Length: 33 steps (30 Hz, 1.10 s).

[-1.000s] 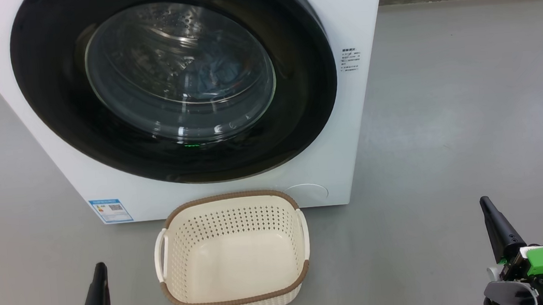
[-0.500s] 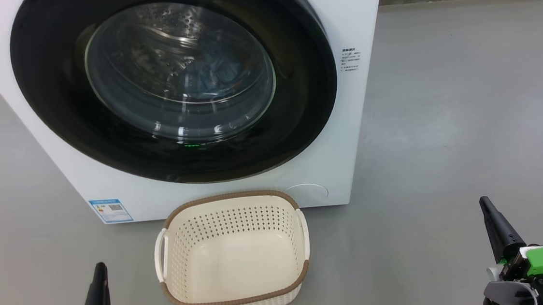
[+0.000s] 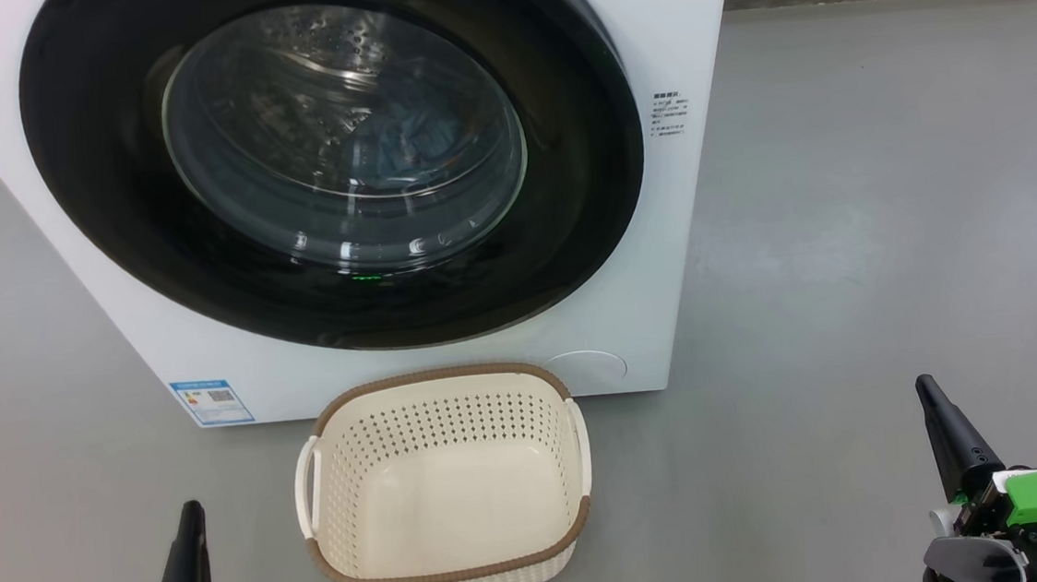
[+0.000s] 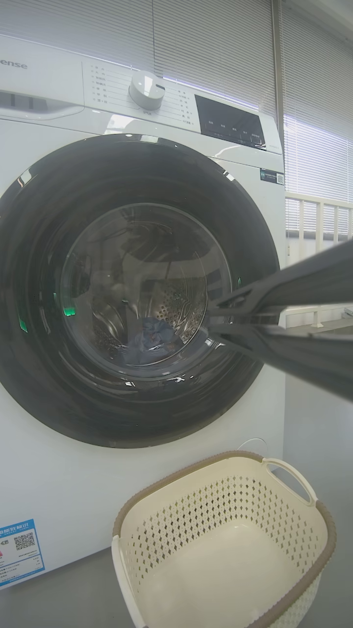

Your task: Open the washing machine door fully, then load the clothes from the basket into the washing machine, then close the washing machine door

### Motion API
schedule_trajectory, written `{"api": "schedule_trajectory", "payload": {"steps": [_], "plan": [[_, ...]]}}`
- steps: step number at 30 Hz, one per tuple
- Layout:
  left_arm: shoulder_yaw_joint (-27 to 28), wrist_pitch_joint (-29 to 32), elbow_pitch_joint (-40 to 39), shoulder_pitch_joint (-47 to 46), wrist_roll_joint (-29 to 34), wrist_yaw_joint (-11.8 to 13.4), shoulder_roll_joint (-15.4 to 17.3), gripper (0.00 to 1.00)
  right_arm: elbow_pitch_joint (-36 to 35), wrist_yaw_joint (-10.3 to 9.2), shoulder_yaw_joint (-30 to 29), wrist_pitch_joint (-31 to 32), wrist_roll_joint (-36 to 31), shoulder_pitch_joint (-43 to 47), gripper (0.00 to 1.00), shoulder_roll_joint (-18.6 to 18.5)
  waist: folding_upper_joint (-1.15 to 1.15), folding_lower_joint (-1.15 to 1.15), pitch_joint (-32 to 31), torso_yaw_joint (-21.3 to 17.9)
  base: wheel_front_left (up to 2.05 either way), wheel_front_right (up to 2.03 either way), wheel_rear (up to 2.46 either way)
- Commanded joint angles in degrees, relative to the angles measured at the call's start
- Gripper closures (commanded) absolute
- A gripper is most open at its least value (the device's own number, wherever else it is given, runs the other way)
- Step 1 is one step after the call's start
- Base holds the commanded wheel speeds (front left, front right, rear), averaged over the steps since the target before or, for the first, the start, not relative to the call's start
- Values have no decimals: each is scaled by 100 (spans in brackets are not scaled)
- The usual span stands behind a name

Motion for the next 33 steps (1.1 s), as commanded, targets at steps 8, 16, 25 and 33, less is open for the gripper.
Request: {"api": "schedule_trajectory", "payload": {"steps": [8,16,25,33], "plan": [[156,35,-182,-247,-52,2,51,100,-140,10,114,31,-7,-299,100,-60,0,0,0,0,0,0,0],[156,35,-182,-247,-52,2,51,100,-140,10,111,34,-10,-300,100,-57,0,0,0,0,0,0,0],[156,35,-183,-247,-52,2,51,100,-139,10,107,37,-13,-300,100,-55,0,0,0,0,0,0,0],[156,35,-183,-247,-52,2,51,100,-139,10,104,39,-15,-300,100,-53,0,0,0,0,0,0,0]]}}
